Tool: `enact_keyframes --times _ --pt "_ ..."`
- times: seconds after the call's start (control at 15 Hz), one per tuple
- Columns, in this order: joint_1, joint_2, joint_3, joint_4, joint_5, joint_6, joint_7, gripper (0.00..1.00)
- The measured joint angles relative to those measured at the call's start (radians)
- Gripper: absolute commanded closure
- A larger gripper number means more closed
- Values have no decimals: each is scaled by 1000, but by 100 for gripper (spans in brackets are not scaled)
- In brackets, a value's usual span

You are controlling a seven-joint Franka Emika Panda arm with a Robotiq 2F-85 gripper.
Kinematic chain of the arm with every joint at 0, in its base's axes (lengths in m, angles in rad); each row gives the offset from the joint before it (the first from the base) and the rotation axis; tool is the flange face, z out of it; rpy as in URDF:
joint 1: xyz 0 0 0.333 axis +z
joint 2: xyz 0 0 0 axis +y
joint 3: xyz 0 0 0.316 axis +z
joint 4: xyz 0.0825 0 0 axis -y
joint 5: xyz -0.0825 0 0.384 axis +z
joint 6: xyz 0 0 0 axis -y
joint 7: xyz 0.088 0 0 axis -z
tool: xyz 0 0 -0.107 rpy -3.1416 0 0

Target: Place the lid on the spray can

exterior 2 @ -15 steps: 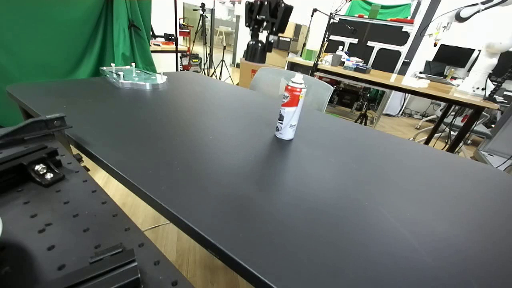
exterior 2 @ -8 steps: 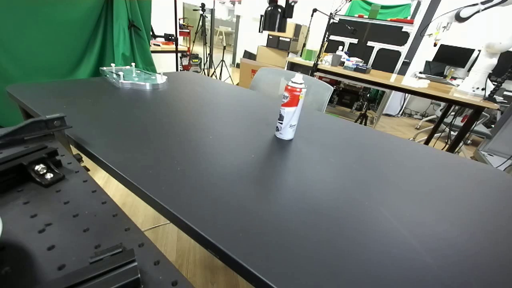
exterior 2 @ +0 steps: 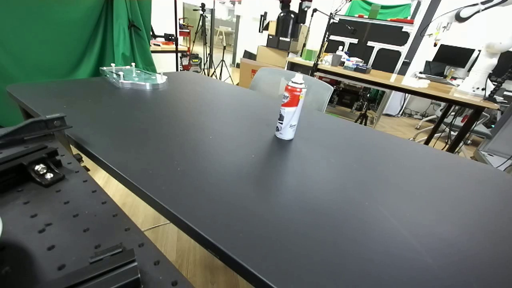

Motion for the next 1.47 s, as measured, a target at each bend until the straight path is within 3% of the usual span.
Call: enact_keyframes --times 0.47,1.47 --pt "-82 44 -45 1 -59 83 3 69" --pt "-64 193 -23 89 83 101 -72 69"
